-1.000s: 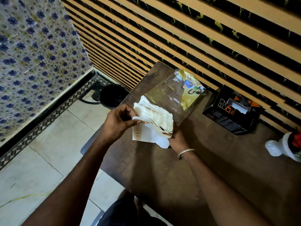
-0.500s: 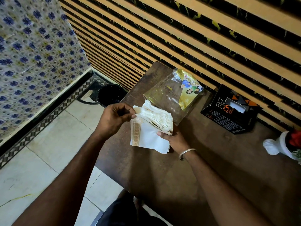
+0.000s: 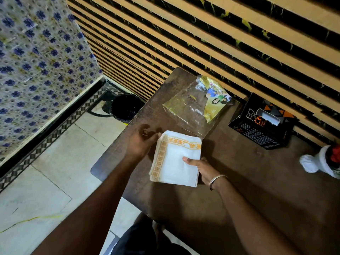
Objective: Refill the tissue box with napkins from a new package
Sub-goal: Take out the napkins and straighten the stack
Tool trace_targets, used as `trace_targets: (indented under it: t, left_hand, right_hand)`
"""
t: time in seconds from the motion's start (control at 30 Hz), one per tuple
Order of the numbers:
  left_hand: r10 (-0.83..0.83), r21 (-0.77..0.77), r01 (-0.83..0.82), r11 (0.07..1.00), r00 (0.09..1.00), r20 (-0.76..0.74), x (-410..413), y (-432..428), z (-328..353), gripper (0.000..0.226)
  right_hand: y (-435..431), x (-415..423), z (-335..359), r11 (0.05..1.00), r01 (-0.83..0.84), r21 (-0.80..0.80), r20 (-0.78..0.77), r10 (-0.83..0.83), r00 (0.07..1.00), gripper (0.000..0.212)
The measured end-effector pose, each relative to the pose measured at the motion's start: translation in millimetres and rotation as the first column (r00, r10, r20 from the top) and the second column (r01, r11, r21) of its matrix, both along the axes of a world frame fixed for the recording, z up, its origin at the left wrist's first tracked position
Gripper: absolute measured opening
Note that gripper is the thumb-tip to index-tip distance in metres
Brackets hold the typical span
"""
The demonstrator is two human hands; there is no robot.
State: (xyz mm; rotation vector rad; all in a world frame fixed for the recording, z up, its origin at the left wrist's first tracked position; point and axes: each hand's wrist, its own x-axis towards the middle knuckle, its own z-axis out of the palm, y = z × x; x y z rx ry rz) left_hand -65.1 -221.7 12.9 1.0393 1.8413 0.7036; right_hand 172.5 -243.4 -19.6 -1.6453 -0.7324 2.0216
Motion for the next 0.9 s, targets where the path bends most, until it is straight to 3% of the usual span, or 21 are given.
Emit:
trace_targets:
  t: [0.07,0.13,0.23,0.3,0.33,0.43,0.57,0.63,0.7,0.77,0.9]
  left_hand:
    - [0.124,-0.107,-0.102,0.989,0.968,0.22,1.5,-11.2,0.7,0.071]
    - [0.117,-0.186,-0.03,0.982,0.873,0.473,2.9,-22.7,1.7,0.063]
    - [0.082,-0.172,0.116,0.978,0.546,0.834,5.5,-39.4,9.4,0.039]
    - [0.176,-0.228,0.107,0.968,0.363,0.915,0.9,-45.1,9.3,0.045]
    - [0.212,-0.257,0.099,0.961,0.33,0.92,-3.1,-45.7,6.2,0.056]
    - [0.183,-0.245,0.111,0.963,0.394,0.9,-14.0,-44.1,4.4,0.067]
    - [0.083,-0.137,0.04,0.99,0.621,0.779,-22.4,-30.3,-0.9,0.055]
    - [0.086,-0.135,-0.001,0.991,0.77,0.632,-21.1,-26.9,-6.8,0.047]
    - [0.093,-0.142,-0.025,0.99,0.862,0.498,-17.8,-27.6,-13.4,0.046]
    - [0.064,-0.147,-0.001,0.989,0.904,0.423,-15.0,-31.0,-24.3,0.052]
    - [-0.023,-0.1,0.051,0.994,0.964,0.266,-9.2,-31.9,-33.9,0.059]
  right_hand:
    - [3.1,0.2,9.6,0.999,-0.029,0.038,0.009,0.029,1.0,0.058]
    - [9.9,-3.9,22.3,0.995,-0.07,0.076,-0.007,0.07,0.997,0.062]
    - [22.2,-17.1,46.8,0.971,-0.169,0.17,-0.081,0.185,0.979,0.037]
    - [29.7,-25.4,62.9,0.953,-0.21,0.219,-0.091,0.234,0.968,0.029]
    - [32.6,-28.2,67.1,0.948,-0.215,0.236,-0.1,0.244,0.965,0.027]
    - [34.8,-29.8,72.9,0.956,-0.177,0.234,-0.16,0.217,0.963,0.028]
    - [28.6,-22.5,48.0,0.985,-0.074,0.158,-0.178,0.102,0.979,0.031]
    - [21.9,-18.2,26.1,0.993,-0.072,0.096,-0.045,0.076,0.996,0.035]
    - [13.6,-16.1,8.9,0.994,-0.111,0.001,0.123,0.11,0.986,0.05]
    - [9.3,-15.0,-0.4,0.994,-0.1,-0.04,0.172,0.106,0.979,0.06]
    - [13.7,-22.5,-3.0,0.991,-0.098,0.09,0.307,0.066,0.949,0.055]
